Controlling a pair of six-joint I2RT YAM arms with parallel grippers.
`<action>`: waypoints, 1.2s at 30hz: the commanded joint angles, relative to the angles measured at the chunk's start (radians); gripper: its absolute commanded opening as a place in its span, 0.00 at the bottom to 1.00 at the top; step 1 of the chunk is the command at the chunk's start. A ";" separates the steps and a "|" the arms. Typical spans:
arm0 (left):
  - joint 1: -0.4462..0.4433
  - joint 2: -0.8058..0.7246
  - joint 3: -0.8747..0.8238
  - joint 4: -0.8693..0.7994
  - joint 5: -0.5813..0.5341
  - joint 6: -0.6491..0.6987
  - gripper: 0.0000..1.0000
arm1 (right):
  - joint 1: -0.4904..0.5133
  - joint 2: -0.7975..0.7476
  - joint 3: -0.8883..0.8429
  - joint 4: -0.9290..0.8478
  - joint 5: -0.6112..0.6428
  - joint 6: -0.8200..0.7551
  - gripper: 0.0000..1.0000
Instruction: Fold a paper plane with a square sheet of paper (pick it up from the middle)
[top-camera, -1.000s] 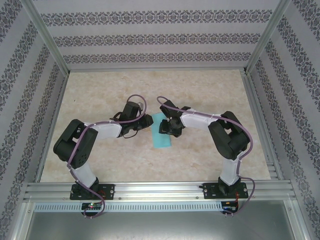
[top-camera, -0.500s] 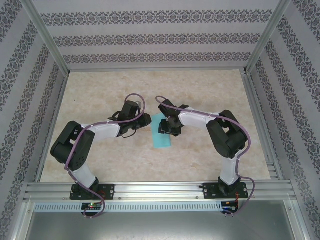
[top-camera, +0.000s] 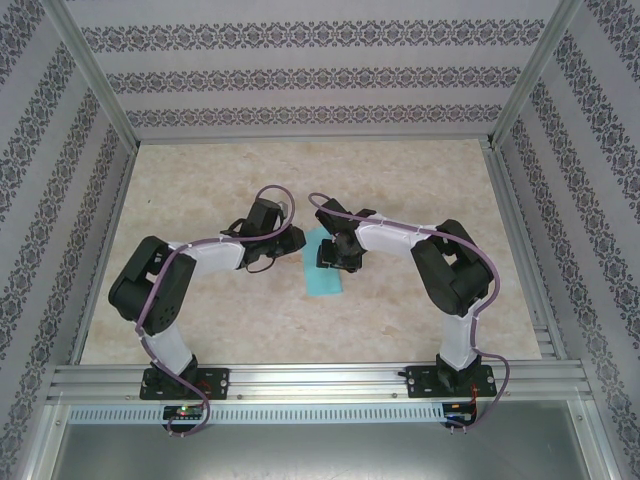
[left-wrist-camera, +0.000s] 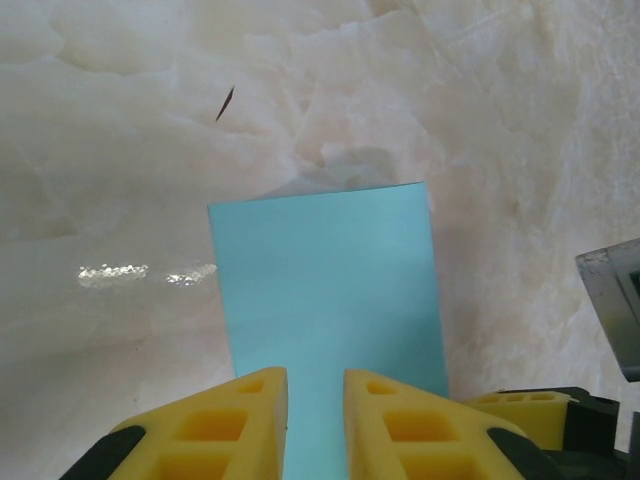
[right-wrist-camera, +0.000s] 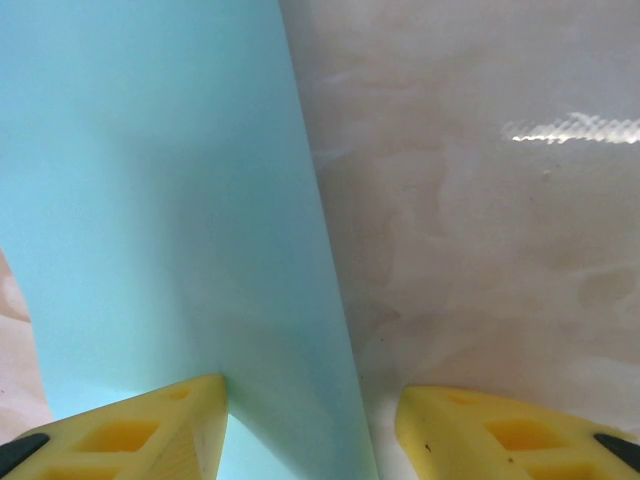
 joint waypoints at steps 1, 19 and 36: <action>0.008 0.024 0.028 -0.035 0.017 0.024 0.22 | -0.014 0.139 -0.091 0.011 0.105 -0.036 0.53; 0.007 0.060 0.044 -0.010 0.050 0.017 0.20 | -0.017 0.151 -0.094 0.024 0.097 -0.040 0.53; 0.004 0.129 0.071 -0.003 0.112 0.016 0.15 | -0.019 0.164 -0.097 0.025 0.096 -0.030 0.53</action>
